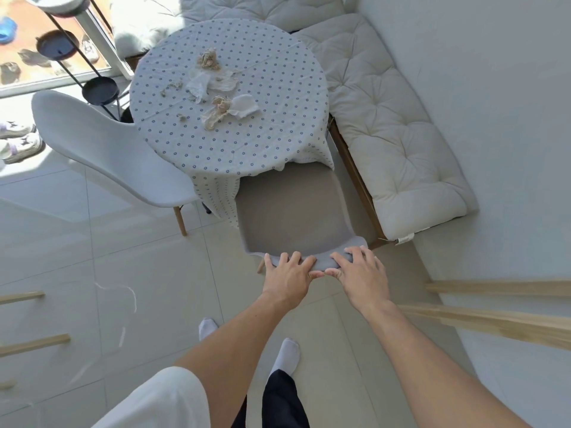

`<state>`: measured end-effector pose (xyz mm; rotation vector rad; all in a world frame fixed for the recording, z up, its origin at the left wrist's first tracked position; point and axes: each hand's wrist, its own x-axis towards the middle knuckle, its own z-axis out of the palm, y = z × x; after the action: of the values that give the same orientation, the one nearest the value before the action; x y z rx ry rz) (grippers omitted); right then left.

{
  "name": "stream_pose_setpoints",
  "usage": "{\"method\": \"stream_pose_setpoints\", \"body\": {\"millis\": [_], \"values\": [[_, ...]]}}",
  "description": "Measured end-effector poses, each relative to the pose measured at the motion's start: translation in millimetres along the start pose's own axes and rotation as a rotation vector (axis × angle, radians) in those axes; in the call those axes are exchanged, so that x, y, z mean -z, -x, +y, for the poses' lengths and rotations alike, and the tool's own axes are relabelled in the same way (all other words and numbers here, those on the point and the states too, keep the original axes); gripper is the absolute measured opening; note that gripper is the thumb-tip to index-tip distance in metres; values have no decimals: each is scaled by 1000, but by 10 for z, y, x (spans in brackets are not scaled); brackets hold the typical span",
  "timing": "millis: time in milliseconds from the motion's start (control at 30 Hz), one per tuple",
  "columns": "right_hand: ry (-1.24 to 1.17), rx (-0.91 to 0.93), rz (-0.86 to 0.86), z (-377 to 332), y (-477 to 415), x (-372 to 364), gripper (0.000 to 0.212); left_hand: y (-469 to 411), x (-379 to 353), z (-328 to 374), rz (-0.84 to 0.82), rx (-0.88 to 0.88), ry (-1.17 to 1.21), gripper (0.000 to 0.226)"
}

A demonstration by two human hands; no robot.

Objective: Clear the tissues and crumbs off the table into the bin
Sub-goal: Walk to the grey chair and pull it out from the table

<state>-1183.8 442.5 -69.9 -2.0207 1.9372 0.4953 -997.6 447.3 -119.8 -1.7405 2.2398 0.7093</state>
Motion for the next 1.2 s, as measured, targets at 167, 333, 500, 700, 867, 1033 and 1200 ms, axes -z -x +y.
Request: {"method": "stream_pose_setpoints", "body": {"millis": [167,333,500,700,867,1033,1200], "values": [[-62,-49,0,-203,-117,13,50,-67,156,-69,21,62,-2,50],[-147,-58,0,-574,-376,131,48,-183,339,-383,62,155,26,47],[-184,-61,11,-864,-598,268,46,-355,576,-861,47,113,67,51],[-173,-43,25,-953,-886,424,39,-535,589,-1044,152,143,45,48],[-167,-31,-3,-906,-1043,501,36,-655,606,-1068,194,149,42,46],[-139,-17,-31,-861,-1013,451,42,-559,553,-1002,191,162,139,47],[-167,-29,-62,-924,-908,408,49,-464,701,-1102,43,92,286,50]]}}
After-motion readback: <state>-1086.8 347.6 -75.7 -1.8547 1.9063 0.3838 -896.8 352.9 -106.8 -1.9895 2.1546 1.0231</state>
